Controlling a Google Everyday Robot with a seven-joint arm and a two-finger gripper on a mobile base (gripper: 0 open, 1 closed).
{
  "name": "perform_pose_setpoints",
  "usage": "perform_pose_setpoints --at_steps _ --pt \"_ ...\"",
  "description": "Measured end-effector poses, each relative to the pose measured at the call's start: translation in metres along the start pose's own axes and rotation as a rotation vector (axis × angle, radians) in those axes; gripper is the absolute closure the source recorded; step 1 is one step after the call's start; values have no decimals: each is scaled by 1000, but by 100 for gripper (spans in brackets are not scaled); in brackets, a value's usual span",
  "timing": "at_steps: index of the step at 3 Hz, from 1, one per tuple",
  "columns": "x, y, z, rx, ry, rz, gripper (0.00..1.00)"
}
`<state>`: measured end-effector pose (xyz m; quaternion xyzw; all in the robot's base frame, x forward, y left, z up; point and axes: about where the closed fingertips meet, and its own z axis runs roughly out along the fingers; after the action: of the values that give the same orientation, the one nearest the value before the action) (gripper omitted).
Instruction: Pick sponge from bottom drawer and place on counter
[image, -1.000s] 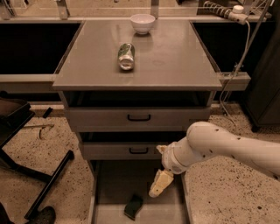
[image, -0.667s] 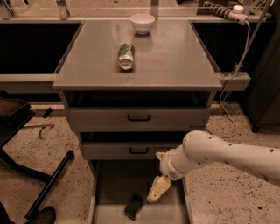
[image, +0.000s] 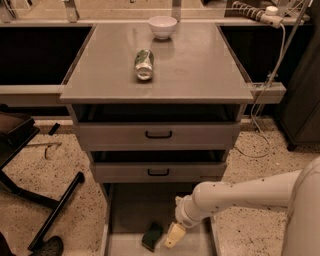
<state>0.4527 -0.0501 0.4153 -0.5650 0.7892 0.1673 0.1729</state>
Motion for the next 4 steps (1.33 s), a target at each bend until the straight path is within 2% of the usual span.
perform_pose_setpoints --at_steps 1,2,3,4 --pt "0 0 0 0 0 0 0" --pt "5 -1 24 -31 -50 21 0" --pt "3 4 71 -69 -139 24 0" --pt "-1 18 130 -65 -192 47 0"
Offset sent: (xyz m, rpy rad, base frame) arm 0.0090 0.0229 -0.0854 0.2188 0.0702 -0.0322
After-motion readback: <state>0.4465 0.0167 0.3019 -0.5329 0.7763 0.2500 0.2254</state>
